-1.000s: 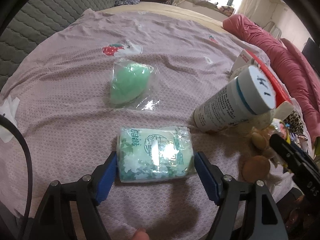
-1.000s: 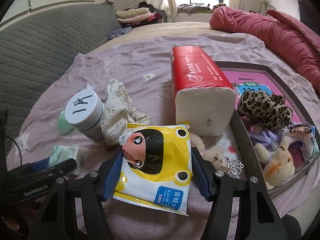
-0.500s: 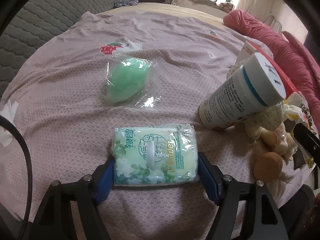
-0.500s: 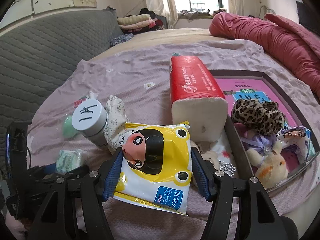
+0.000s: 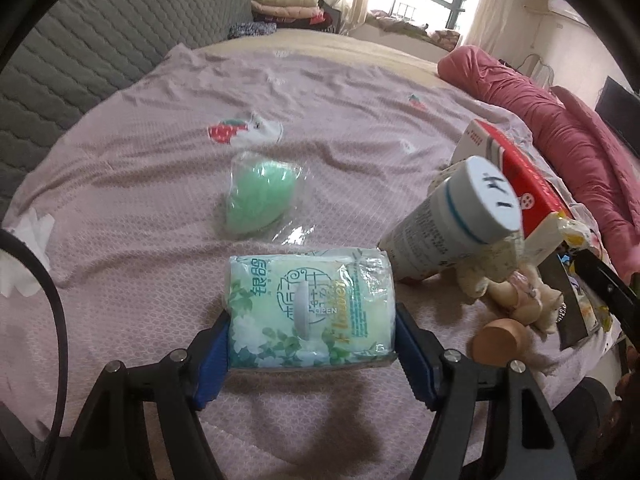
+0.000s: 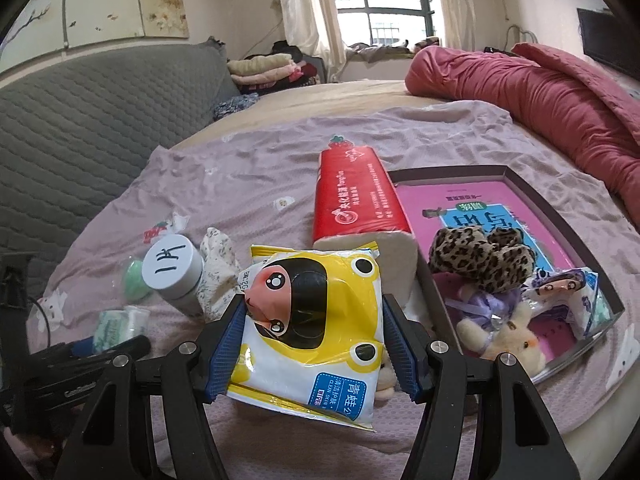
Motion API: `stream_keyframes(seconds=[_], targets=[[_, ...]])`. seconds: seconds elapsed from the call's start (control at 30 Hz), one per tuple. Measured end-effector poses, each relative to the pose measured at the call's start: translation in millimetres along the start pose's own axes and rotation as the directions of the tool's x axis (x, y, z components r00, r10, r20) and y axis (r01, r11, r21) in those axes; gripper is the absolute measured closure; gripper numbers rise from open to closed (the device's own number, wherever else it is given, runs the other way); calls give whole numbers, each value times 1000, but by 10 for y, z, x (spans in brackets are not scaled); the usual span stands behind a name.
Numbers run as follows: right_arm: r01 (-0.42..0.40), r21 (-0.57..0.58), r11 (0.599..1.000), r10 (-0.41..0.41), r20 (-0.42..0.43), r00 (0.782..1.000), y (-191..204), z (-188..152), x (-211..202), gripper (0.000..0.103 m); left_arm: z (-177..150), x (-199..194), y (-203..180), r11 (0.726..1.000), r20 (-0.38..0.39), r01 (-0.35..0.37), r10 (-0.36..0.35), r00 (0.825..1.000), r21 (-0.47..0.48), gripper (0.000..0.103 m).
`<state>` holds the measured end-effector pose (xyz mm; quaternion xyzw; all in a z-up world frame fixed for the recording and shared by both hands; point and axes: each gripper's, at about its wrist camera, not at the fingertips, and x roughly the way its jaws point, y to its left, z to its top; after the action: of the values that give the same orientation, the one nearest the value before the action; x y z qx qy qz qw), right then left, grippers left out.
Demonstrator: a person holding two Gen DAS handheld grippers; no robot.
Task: Organize soft objects
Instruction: 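Lift the pad pack with the left gripper toward the tray while the right gripper lifts the yellow packet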
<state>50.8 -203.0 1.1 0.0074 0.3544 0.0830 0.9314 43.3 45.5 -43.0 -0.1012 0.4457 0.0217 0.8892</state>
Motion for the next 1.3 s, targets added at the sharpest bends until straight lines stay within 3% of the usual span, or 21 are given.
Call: stream_keyframes(seconds=[0.43,1.3], targets=[[17,34,999,-20,87,996,-233,86,-285,37,23,-556,-304,998,123,23,-29,992,51,30],[83,209,974,-123,185,975,-1073,183,-631,37,-50,-850,-1283,971,130,74,-106,986,226,30]])
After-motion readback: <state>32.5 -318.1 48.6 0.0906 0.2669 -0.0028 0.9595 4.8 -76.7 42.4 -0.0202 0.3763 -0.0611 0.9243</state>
